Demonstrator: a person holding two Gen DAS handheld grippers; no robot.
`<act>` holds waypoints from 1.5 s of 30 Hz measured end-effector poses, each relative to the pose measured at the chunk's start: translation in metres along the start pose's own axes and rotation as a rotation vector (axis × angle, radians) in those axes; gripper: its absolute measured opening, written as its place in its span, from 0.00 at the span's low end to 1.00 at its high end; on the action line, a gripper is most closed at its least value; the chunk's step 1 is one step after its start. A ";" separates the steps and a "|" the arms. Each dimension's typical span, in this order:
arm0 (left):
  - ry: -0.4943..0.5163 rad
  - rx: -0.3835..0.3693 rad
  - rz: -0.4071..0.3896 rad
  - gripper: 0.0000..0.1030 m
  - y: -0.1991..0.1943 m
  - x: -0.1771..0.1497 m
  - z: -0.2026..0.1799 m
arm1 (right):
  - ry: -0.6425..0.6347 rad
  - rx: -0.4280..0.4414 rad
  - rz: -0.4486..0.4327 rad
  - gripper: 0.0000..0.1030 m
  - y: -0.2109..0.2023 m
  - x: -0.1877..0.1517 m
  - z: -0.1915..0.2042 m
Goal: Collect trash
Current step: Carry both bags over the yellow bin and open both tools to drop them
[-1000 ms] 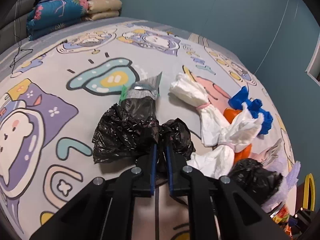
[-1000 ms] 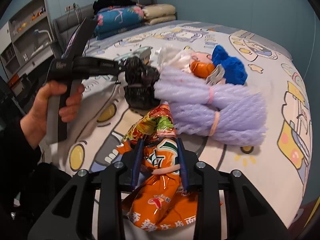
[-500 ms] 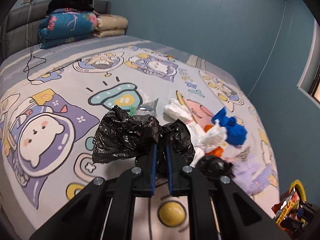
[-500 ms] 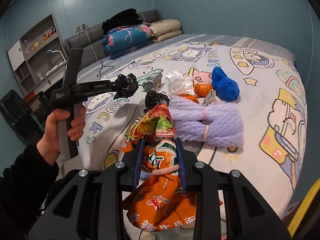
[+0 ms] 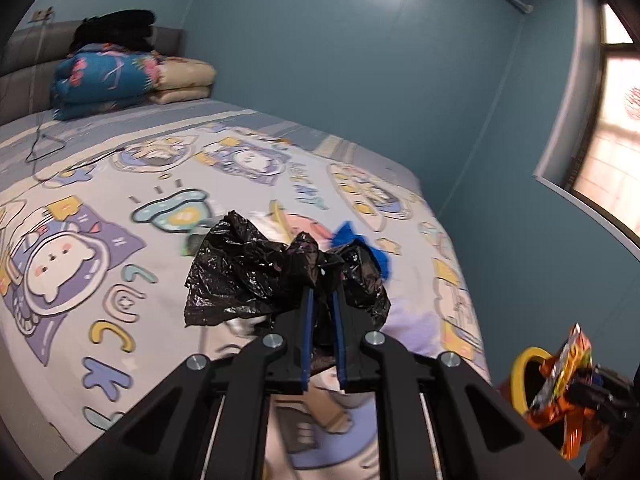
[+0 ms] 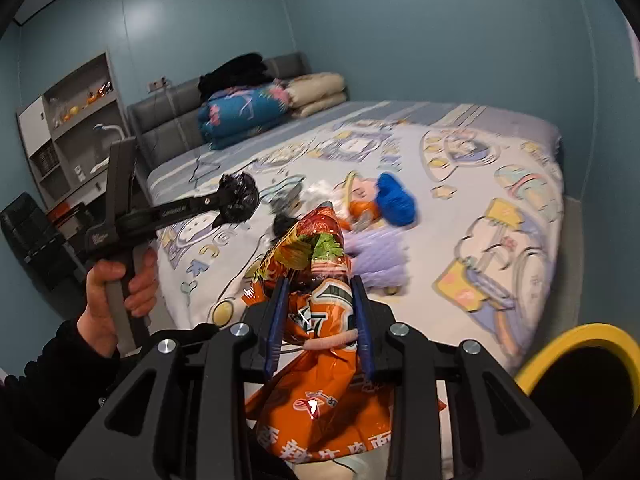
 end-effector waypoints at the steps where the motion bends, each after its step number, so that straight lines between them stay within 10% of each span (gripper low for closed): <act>1: 0.010 -0.011 -0.004 0.08 -0.004 -0.001 -0.009 | 0.000 -0.011 -0.009 0.28 -0.006 0.001 -0.003; 25: 0.328 -0.315 0.039 0.08 -0.051 -0.018 -0.245 | 0.083 -0.477 -0.358 0.29 -0.202 0.042 -0.119; 45: 0.444 -0.467 0.243 0.09 -0.029 -0.121 -0.356 | 0.191 -0.628 -0.356 0.29 -0.237 0.016 -0.168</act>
Point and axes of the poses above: each gripper's, at about its wrist camera, not at the fingertips, and y roughly the way its jaws point, z to its left, x to its top, the point moved 10 cm from there along y, roughly the way its jaws point, and after that the axes turned 11 degrees about x, right-handed, at the moved point
